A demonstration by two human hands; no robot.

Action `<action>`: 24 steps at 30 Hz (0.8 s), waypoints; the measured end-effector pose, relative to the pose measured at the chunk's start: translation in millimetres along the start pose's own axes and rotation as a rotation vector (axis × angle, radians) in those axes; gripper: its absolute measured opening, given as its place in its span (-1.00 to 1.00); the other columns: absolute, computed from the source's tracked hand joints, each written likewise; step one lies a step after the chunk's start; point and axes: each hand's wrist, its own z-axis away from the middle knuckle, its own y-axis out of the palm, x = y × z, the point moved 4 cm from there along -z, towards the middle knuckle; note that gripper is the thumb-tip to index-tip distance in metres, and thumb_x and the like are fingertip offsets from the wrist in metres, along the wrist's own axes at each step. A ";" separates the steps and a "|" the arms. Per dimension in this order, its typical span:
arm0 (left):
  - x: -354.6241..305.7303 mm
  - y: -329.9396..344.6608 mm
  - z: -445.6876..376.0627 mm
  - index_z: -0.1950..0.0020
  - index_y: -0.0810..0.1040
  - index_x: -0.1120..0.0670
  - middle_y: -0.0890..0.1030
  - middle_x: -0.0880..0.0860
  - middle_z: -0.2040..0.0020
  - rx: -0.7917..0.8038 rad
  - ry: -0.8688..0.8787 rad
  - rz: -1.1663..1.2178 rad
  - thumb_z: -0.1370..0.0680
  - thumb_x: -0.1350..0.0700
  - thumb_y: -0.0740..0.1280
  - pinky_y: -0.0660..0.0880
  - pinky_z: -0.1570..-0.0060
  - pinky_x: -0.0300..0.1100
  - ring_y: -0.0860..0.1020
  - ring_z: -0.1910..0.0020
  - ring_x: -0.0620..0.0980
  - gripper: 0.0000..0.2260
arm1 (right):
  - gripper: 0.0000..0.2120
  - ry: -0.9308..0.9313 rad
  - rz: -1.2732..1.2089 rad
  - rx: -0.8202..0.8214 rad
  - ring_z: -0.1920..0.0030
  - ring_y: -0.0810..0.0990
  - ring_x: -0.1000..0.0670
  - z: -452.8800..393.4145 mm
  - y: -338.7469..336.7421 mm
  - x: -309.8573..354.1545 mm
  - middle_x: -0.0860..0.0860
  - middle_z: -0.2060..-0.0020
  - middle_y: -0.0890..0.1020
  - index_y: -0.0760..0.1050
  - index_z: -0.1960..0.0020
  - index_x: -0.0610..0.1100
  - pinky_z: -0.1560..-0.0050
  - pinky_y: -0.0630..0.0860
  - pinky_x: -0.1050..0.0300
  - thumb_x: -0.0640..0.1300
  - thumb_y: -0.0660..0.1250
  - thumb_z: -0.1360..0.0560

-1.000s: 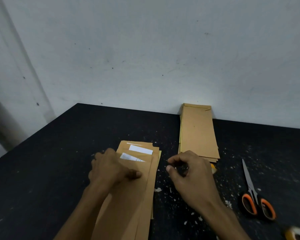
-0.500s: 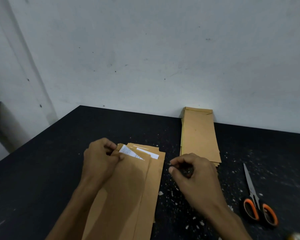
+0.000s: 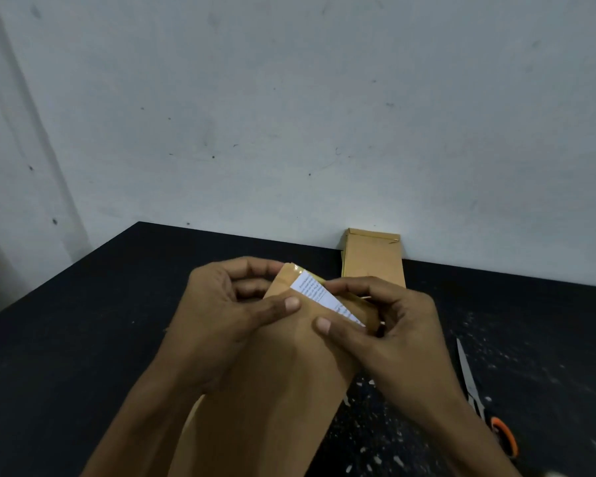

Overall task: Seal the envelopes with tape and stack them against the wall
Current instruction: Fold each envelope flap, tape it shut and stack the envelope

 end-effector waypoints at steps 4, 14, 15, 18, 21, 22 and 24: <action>4.4 11.4 -2.4 0.08 0.74 0.10 0.73 0.10 0.11 -0.064 -0.026 0.104 -0.41 0.03 0.43 0.64 0.05 -0.06 0.70 0.06 0.07 -0.81 | -0.75 -0.001 0.011 -0.017 0.01 0.65 0.21 2.6 -5.0 3.1 0.23 0.11 0.71 0.71 0.01 -0.01 0.07 0.57 0.34 -0.28 0.55 -0.38; 3.4 26.2 -2.3 0.09 0.72 0.13 0.71 0.10 0.11 -0.016 -0.030 0.128 -0.46 0.05 0.41 0.55 0.06 -0.09 0.67 0.06 0.04 -0.82 | -0.83 0.140 0.028 0.104 0.10 0.66 0.13 4.2 -18.2 11.9 0.13 0.13 0.70 0.70 0.14 -0.03 0.17 0.61 0.27 -0.21 0.60 -0.32; 2.2 27.5 -1.7 0.07 0.72 0.14 0.71 0.10 0.10 0.006 -0.012 0.112 -0.47 0.05 0.41 0.56 0.05 -0.08 0.67 0.06 0.04 -0.82 | -0.83 0.166 0.021 0.104 0.14 0.67 0.10 4.2 -20.6 12.9 0.10 0.15 0.70 0.70 0.16 -0.03 0.21 0.62 0.23 -0.20 0.62 -0.29; -3.7 32.9 0.3 0.06 0.72 0.14 0.72 0.09 0.12 0.052 0.066 0.045 -0.48 0.07 0.41 0.60 0.04 -0.09 0.68 0.07 0.04 -0.83 | -0.78 0.233 0.092 0.104 0.24 0.67 0.06 2.0 -24.0 12.7 0.04 0.21 0.70 0.68 0.23 -0.02 0.28 0.64 0.13 -0.10 0.67 -0.20; -8.7 38.2 2.2 0.09 0.72 0.12 0.72 0.06 0.16 0.068 0.132 -0.012 -0.48 0.06 0.40 0.61 0.06 -0.18 0.68 0.11 -0.02 -0.83 | -0.73 0.247 0.160 0.106 0.37 0.57 0.09 0.0 -22.8 10.7 -0.04 0.34 0.66 0.65 0.28 -0.10 0.39 0.51 0.22 -0.07 0.69 -0.15; -9.2 39.5 2.3 0.09 0.72 0.11 0.72 0.05 0.17 0.072 0.141 -0.023 -0.49 0.07 0.40 0.62 0.06 -0.18 0.69 0.11 -0.02 -0.85 | -0.74 0.242 0.170 0.102 0.39 0.54 0.09 -0.3 -22.6 10.5 -0.06 0.37 0.65 0.64 0.30 -0.12 0.40 0.49 0.21 -0.08 0.69 -0.16; -9.6 40.7 2.2 0.08 0.72 0.11 0.72 0.05 0.18 0.075 0.151 -0.033 -0.51 0.11 0.40 0.63 0.05 -0.16 0.69 0.12 -0.02 -0.88 | -0.74 0.228 0.178 0.093 0.40 0.52 0.07 -0.1 -22.2 9.6 -0.10 0.38 0.65 0.64 0.32 -0.13 0.40 0.48 0.15 -0.09 0.69 -0.18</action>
